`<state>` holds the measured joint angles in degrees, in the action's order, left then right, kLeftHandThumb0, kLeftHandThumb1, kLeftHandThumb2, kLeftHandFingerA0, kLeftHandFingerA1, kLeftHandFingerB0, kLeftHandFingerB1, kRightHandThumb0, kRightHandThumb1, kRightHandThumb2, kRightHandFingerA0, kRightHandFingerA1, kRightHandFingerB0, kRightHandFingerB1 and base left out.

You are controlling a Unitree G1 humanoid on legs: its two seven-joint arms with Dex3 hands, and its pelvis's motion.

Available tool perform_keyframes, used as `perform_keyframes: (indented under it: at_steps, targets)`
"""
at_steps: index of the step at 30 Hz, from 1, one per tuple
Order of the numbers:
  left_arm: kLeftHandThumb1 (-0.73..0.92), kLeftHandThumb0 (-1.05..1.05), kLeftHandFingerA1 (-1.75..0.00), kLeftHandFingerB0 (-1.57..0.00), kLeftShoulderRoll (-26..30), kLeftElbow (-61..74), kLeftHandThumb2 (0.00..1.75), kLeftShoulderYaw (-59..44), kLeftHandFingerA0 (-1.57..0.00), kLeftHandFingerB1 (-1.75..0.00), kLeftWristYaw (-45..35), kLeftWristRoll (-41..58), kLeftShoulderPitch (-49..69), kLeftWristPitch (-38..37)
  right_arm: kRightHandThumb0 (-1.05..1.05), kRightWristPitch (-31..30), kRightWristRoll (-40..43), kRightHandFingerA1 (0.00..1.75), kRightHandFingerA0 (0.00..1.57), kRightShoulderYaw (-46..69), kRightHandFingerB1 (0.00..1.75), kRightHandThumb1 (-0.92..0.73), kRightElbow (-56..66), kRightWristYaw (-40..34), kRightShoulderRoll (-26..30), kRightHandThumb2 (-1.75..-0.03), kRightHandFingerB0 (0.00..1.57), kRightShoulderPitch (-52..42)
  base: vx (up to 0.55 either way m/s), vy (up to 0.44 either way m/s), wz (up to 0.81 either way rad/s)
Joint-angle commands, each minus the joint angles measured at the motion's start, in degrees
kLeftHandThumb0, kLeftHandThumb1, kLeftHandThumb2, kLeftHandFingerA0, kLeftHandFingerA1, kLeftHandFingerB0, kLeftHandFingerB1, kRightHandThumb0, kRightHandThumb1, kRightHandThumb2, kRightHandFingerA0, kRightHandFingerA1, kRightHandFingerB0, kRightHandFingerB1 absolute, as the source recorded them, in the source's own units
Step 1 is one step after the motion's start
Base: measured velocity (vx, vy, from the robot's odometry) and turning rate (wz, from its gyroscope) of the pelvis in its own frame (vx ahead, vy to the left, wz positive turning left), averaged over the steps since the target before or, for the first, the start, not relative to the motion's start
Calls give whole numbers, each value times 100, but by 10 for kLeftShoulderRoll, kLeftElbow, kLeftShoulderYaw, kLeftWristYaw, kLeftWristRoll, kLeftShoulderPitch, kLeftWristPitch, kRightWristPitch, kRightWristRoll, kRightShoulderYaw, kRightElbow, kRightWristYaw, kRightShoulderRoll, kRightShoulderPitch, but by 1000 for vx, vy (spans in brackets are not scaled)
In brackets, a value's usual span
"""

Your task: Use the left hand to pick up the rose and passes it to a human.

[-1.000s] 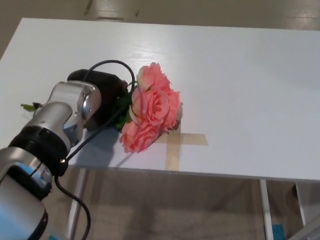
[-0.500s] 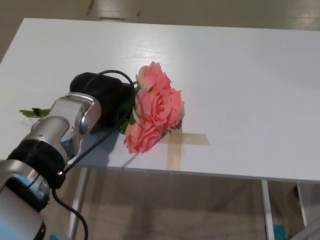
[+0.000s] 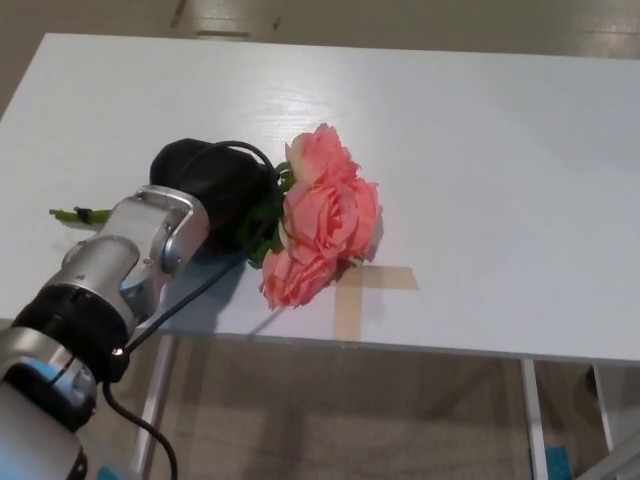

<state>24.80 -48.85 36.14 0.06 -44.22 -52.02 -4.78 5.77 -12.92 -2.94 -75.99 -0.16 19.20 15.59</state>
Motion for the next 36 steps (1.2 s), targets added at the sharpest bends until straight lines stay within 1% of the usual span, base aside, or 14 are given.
perform_keyframes:
  at_steps: [1,2,3,7,8,10,11,15,17,23,27,28,33,36]
  targets:
    - [59,-27,-149,-66,21,35,60,-20,-71,-44,7,-1,15,-20,-36,-5,0,47,73,1,42,-63,-3,3,-2,-58,59,-9,0,0,0]
    - [59,-27,-149,-66,21,37,60,-22,-71,-44,6,-3,16,-20,-36,-5,0,47,73,1,42,-63,-3,3,-2,-58,59,-9,0,0,0]
    - [63,-19,-159,-91,33,61,58,-37,-68,-57,11,4,12,-30,-36,-5,-1,47,73,1,42,-63,-3,4,-3,-58,59,-8,0,0,0]
    - [65,-18,-161,-90,39,77,56,-55,-66,-51,29,3,8,-48,-36,-4,-2,47,73,-1,42,-63,-2,5,-3,-58,59,-8,0,0,0]
    - [63,-30,-157,-81,41,99,61,-78,-81,-49,31,20,-2,-57,-36,-6,-3,47,73,-2,42,-63,-3,5,-2,-58,59,-5,0,0,0]
    - [63,-30,-157,-81,39,102,61,-84,-81,-49,28,16,1,-58,-36,-6,-3,47,73,-3,42,-63,-3,5,-2,-58,59,-5,0,0,0]
    - [71,-22,-161,-86,38,117,61,-94,-72,-74,22,24,1,-61,-36,-7,-3,47,73,-3,42,-63,-2,5,-1,-58,59,-4,0,0,0]
    - [71,-22,-161,-86,35,145,61,-116,-72,-74,8,31,6,-64,-36,-7,-3,47,73,-4,42,-63,-2,5,-1,-58,59,-4,0,0,0]
    - [78,-21,-158,-80,9,193,65,-180,-75,-95,-53,131,18,-43,-36,-5,-3,47,73,-5,42,-63,-1,7,-1,-59,59,-6,0,0,0]
    - [82,-19,-149,-78,-39,208,64,-254,-73,-99,-97,206,20,7,-36,-5,-4,47,73,-5,41,-63,-2,8,-1,-57,58,-6,0,0,0]
    - [82,-19,-149,-78,-45,213,64,-266,-73,-99,-107,200,22,9,-36,-5,-3,47,73,-6,41,-63,-2,8,-1,-57,58,-6,0,0,0]
    - [82,-15,-140,-70,-74,213,68,-309,-69,-110,-114,261,24,24,-36,-6,-2,47,73,-5,41,-63,-2,8,-1,-57,58,-6,0,0,0]
    - [82,-14,-134,-71,-102,205,70,-350,-71,-108,-128,299,16,35,-36,-8,-1,47,73,-4,41,-63,-3,11,2,-57,58,-1,0,0,0]
    - [84,-14,-127,-76,-140,212,71,-397,-81,-97,-142,364,12,70,-36,-7,0,47,73,-3,41,-64,-4,11,3,-57,58,-8,0,0,0]
